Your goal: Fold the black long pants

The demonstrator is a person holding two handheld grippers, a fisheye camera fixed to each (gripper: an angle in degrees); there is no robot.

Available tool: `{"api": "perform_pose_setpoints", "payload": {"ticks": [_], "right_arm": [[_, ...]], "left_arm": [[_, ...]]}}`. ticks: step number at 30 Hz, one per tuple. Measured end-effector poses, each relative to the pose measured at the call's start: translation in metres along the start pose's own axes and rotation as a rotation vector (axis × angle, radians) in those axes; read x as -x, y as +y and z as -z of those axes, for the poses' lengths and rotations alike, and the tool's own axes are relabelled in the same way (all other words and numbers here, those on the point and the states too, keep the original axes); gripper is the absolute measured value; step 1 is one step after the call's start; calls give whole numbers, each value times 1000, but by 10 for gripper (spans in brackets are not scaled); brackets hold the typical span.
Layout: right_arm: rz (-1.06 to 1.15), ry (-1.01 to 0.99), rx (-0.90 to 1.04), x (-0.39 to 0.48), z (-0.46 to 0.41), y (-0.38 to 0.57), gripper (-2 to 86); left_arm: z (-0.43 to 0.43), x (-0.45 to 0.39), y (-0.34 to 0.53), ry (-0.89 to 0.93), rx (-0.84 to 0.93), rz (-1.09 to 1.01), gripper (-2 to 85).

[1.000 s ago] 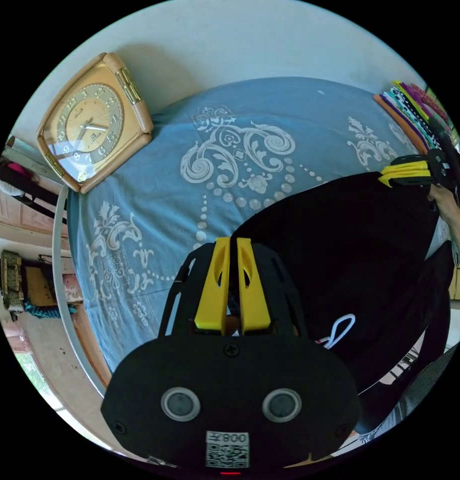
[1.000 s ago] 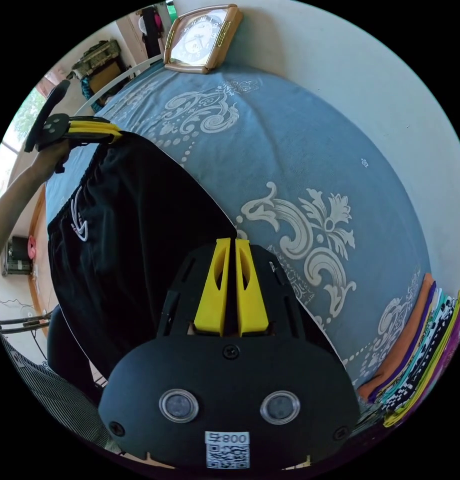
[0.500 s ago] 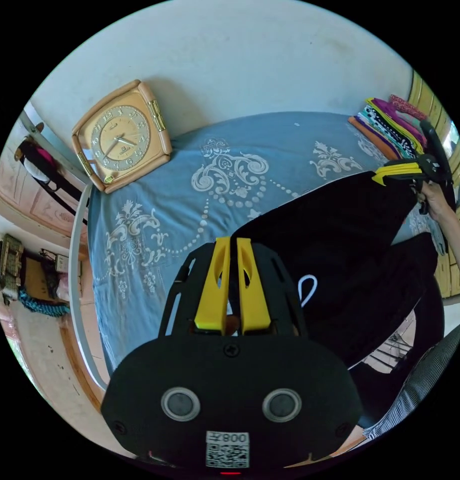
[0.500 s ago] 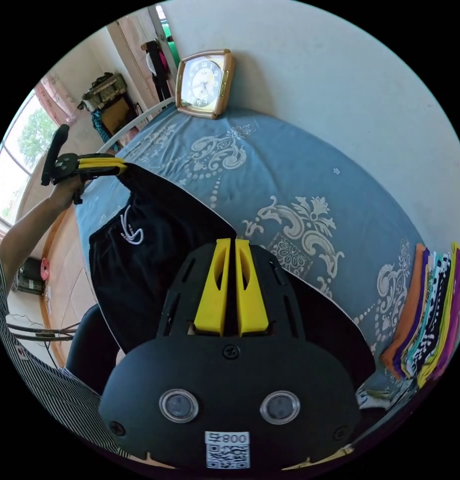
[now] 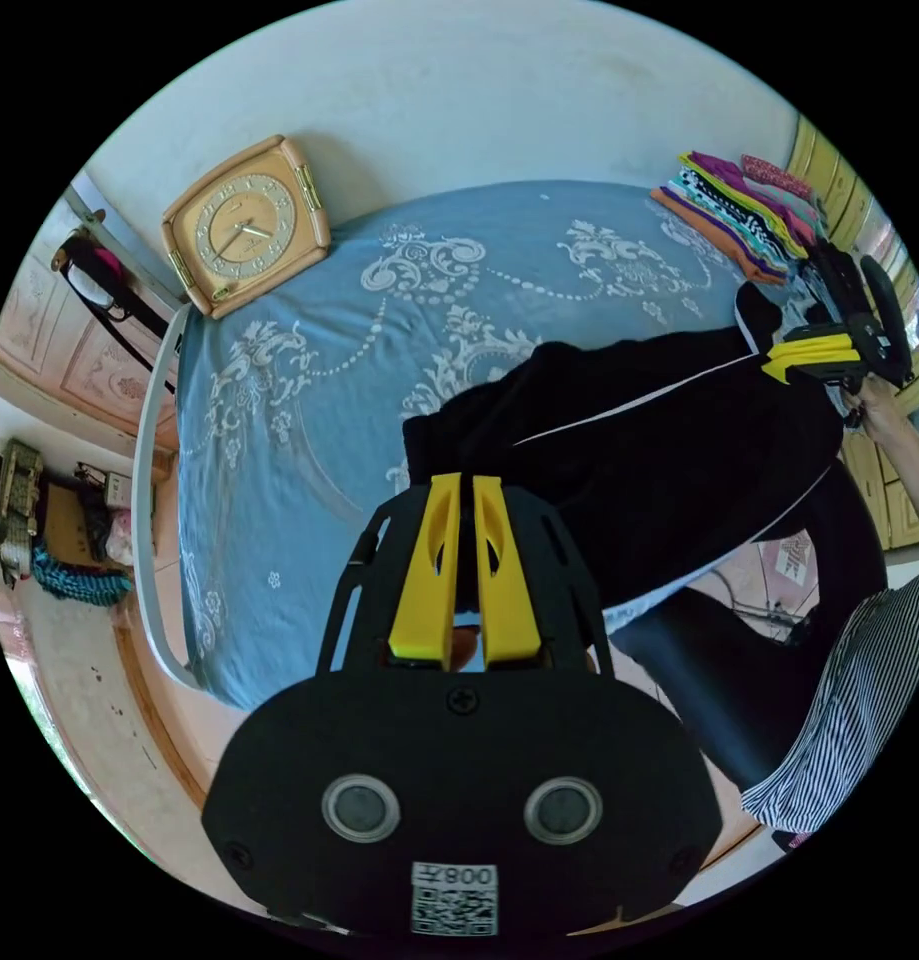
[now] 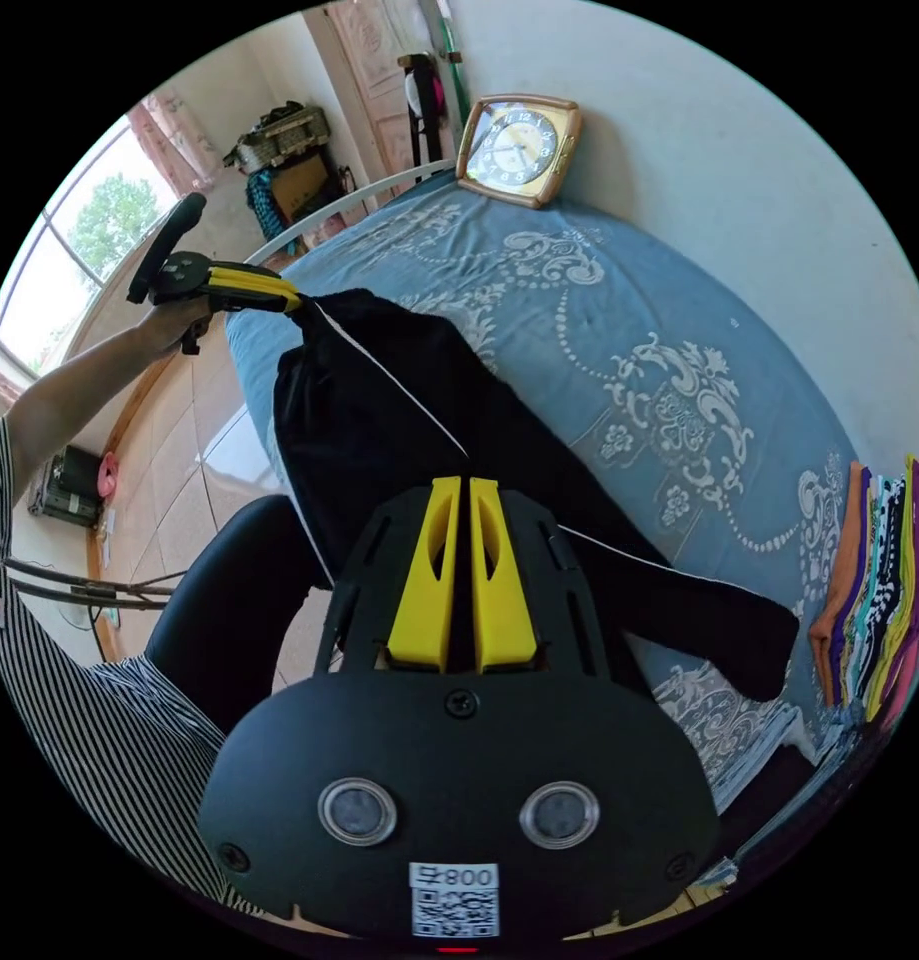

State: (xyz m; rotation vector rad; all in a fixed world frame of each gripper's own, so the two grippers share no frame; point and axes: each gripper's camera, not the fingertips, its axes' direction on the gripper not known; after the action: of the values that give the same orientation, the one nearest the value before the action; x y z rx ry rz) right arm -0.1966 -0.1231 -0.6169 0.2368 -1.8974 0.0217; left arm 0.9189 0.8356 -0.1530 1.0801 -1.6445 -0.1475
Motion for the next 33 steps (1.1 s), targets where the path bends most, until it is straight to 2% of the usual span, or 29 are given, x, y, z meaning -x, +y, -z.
{"api": "perform_pose_setpoints", "payload": {"ticks": [14, 33], "right_arm": [[79, -51, 117, 99, -39, 45, 12], [111, -100, 213, 167, -102, 58, 12]], "left_arm": [[45, 48, 31, -23, 116, -26, 15], [91, 124, 47, -1, 152, -22, 12]]}}
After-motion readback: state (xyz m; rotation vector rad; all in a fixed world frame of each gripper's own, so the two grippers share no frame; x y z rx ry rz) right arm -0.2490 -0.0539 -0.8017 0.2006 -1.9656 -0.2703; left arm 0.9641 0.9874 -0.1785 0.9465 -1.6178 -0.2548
